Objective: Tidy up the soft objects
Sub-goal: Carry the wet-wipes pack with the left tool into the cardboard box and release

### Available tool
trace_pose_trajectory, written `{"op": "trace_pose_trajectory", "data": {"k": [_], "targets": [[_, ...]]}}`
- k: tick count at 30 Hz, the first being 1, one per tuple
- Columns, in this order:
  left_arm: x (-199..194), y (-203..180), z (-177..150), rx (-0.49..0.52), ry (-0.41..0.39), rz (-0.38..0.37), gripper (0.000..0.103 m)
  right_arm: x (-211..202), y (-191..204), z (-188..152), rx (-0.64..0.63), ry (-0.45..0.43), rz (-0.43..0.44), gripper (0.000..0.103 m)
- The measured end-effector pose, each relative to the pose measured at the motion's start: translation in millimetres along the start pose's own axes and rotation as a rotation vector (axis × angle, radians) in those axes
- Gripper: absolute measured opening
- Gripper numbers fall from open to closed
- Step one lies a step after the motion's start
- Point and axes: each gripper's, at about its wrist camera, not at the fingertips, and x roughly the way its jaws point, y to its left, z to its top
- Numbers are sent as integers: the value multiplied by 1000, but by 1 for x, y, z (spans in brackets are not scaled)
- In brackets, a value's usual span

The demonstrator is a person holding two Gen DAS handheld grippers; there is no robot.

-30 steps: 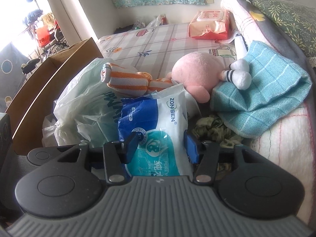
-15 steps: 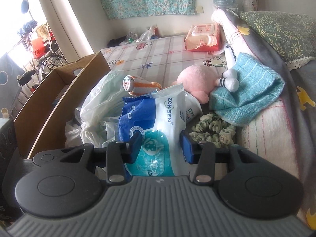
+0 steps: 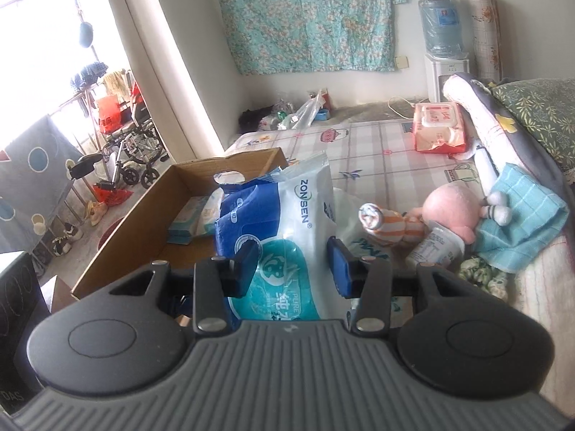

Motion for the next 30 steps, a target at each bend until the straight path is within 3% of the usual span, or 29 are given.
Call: {"op": "trace_pose_trajectory", "data": {"k": [9,11,16,24,30], "targets": [[-45,98,28,-79,-18,241,66,87,95,7,65,52,221,43],[-46,112,35,-78,-5,258,66,106,105,7,92,67,241,44],[-21,161,34,-133,150,179,66,137,106,2,91,89,146,45],[3,194,15,-135,319,237,66,112,62,-9,135,34,81,45],[36,239,20,-319,466,222,64,102,47,-12,160,10,86,45]]}}
